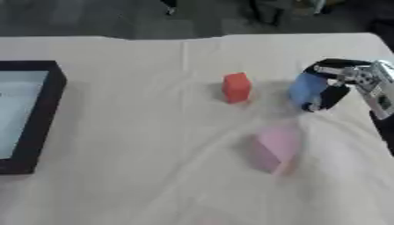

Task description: Pick up the objects with one hand, pass them to the other hand, and then place them into the box on the other side of the table.

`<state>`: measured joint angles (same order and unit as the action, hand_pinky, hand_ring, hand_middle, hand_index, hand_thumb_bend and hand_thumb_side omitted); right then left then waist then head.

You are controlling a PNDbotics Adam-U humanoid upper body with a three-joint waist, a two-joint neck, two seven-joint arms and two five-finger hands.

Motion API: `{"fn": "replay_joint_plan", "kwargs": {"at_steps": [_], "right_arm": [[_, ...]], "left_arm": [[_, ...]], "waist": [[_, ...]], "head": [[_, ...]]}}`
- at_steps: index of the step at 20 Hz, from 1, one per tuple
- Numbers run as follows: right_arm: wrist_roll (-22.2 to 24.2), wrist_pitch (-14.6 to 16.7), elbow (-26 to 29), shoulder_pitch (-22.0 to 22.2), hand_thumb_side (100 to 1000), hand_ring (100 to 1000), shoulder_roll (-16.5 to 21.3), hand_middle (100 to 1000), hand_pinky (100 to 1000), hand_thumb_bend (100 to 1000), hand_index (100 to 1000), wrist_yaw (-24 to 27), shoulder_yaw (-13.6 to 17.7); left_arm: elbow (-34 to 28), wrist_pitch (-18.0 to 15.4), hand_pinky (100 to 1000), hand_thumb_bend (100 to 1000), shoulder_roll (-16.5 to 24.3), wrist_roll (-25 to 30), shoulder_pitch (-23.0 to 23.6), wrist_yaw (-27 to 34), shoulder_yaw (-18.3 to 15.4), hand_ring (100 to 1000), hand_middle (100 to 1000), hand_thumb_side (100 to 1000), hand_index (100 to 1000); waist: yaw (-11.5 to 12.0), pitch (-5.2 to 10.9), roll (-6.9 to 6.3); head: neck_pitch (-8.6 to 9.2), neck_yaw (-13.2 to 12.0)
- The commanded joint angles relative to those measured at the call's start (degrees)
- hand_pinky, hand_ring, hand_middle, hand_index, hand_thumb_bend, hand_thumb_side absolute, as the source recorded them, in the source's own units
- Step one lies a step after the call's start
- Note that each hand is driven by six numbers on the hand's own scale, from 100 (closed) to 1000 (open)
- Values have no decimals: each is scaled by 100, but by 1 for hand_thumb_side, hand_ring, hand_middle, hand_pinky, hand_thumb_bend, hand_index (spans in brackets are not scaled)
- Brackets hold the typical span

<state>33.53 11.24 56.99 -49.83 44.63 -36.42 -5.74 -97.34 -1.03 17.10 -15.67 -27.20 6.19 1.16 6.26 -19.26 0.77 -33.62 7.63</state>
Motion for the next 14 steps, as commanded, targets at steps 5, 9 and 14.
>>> {"fn": "replay_joint_plan", "kwargs": {"at_steps": [5,9,14], "right_arm": [[-154,-278,1114,119,100,735,522,527,808,100,675,926,173],[-379,-457,1957,400,100,724,671,517,796,100,672,1500,279],[-1473,-1075,3416,980,100,708,471,508,780,100,669,2195,438]], "left_arm": [[-105,-17,623,379,122,5,-3,-5,-34,1000,790,727,789],[-113,-16,623,379,138,2,18,-12,-40,1000,791,726,790],[-148,-8,624,384,141,5,39,-6,-29,1000,793,723,790]], "waist": [[-78,172,-7],[-118,197,-13],[-167,215,-47]], "head": [[-94,-188],[-132,-250],[-115,-329]]}}
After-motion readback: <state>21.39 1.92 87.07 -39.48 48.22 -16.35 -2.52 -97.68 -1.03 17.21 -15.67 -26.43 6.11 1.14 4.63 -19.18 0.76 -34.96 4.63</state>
